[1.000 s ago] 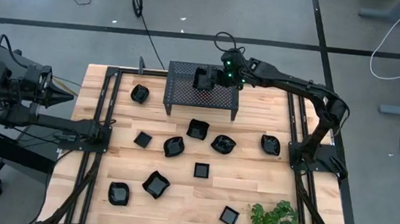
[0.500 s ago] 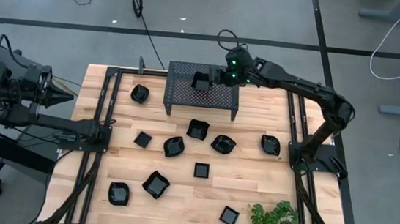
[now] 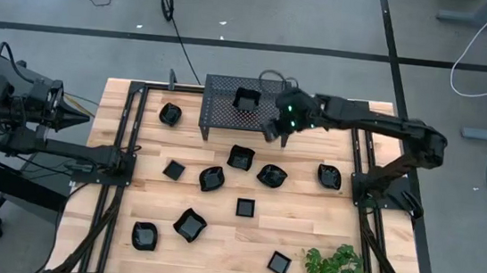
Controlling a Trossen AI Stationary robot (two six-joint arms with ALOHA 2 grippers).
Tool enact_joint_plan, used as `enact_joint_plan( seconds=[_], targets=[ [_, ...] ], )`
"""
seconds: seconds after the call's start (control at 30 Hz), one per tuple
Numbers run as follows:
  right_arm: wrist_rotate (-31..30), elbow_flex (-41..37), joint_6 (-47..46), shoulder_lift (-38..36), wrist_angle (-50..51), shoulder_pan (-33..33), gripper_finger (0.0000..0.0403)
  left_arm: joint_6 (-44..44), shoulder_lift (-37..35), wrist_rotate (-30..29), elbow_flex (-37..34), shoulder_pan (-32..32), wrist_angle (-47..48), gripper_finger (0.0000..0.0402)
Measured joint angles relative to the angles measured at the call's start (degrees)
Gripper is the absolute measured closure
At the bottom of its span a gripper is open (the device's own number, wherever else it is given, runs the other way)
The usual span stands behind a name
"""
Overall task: Pick & Place Mini shaped plates
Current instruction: Put the leaf shaped plate on the shelf
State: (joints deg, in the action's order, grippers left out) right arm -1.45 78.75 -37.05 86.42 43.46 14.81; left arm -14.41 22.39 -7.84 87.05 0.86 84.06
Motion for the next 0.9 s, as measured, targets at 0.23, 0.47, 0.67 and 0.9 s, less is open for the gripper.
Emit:
enact_joint_plan(
  seconds=[0.23,0.47,0.67,0.9],
  targets=[
    [0.0,-11.1,-7.1,-4.9,1.1,-6.3,0.0277,0.0,0.0,0.0,0.0,0.0,0.0,0.0376],
    [-0.7,-22.4,-17.5,-9.5,1.2,-10.8,0.0277,0.0,0.0,0.0,0.0,0.0,0.0,0.0376],
    [-1.0,-30.5,-20.0,-12.8,2.2,-11.3,0.0277,0.0,0.0,0.0,0.0,0.0,0.0,0.0376],
    [-3.0,-35.0,-19.6,-15.5,14.0,-11.3,0.0277,0.0,0.0,0.0,0.0,0.0,0.0,0.0376]
  ],
)
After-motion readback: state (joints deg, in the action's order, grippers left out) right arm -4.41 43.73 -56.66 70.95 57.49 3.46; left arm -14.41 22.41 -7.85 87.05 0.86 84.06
